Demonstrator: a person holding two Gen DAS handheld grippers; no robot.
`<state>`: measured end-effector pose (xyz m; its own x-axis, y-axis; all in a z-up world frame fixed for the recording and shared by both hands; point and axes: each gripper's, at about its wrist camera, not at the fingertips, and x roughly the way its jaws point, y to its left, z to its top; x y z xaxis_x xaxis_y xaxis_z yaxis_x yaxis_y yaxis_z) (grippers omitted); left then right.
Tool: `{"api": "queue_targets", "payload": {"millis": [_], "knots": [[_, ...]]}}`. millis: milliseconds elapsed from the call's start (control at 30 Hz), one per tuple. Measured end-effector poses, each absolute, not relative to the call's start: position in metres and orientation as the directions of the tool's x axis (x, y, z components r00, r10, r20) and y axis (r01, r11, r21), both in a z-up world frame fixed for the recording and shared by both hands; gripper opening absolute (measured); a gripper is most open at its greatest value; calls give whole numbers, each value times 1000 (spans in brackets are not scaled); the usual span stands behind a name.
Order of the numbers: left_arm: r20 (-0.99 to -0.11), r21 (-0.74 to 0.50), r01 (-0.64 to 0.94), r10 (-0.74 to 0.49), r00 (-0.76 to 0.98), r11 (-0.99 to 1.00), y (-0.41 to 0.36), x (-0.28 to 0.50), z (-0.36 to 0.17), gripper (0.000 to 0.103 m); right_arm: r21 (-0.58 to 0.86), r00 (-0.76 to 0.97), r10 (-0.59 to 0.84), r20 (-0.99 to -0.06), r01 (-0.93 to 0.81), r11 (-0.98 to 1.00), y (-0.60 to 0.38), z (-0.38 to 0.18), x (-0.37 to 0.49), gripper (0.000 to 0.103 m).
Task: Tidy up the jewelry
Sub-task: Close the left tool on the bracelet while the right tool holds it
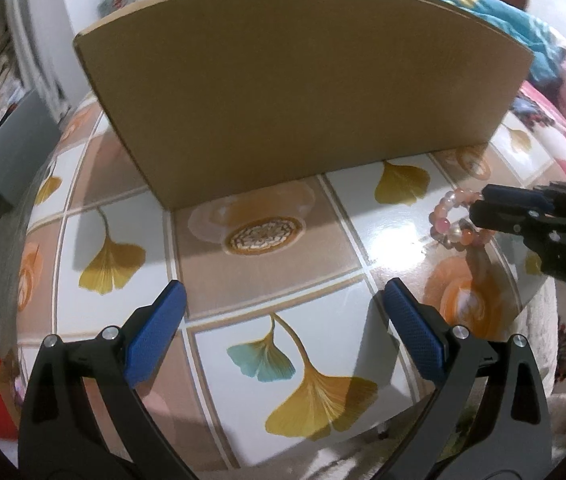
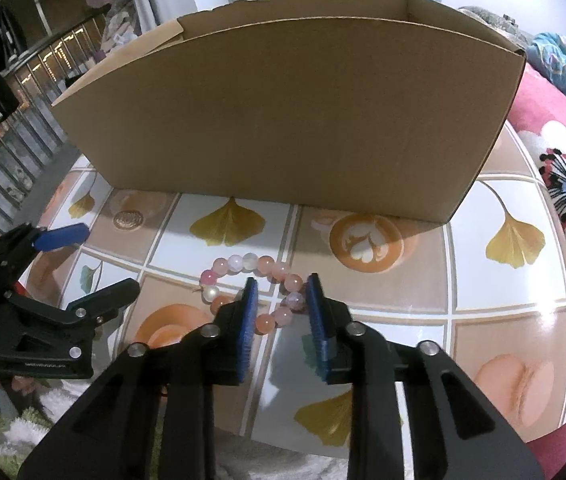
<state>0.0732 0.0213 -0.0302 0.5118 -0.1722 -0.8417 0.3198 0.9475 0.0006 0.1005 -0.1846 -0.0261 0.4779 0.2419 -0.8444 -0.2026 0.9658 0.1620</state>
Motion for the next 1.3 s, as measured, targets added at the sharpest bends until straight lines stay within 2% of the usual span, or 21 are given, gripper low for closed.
{"api": "queue_targets", "payload": {"millis": [67,200,267,300,433,500,567,700,1067,1167,1300], "knots": [[-831,-11,341,-199,520,940,22,73,-28,96,173,481,249,-841,-196,965,-187,-27,100,19],[-775,-105,430,-345,530,897,19,68,-14,94,224,480,283,-830,-178,958,-195,-28,99,16],[-749,-162,490,-430,505,857,11,67,-7,84,253,479,304,-823,-170,952,-200,-29,99,15],[-743,-177,509,-454,492,842,7,68,-5,74,264,479,313,-820,-169,950,-202,-29,99,15],[-746,-228,564,-515,423,794,-13,80,-5,53,299,485,339,-806,-161,941,-207,-30,99,15],[-749,-249,579,-533,394,777,-20,86,-7,45,318,490,353,-797,-155,935,-210,-31,98,15],[-761,-252,588,-533,370,768,-28,90,-10,42,324,496,359,-791,-158,933,-212,-31,97,15],[-793,-228,601,-505,342,766,-44,94,-18,29,347,503,377,-777,-157,925,-215,-32,96,15],[-832,-89,631,-406,378,771,-71,102,-21,28,317,509,367,-779,-186,930,-222,-28,91,15],[-833,-44,639,-382,401,768,-71,100,-22,22,316,512,365,-777,-184,931,-217,-27,91,15],[-835,-52,630,-380,398,775,-71,104,-23,21,324,513,368,-776,-176,929,-214,-29,92,15]]}}
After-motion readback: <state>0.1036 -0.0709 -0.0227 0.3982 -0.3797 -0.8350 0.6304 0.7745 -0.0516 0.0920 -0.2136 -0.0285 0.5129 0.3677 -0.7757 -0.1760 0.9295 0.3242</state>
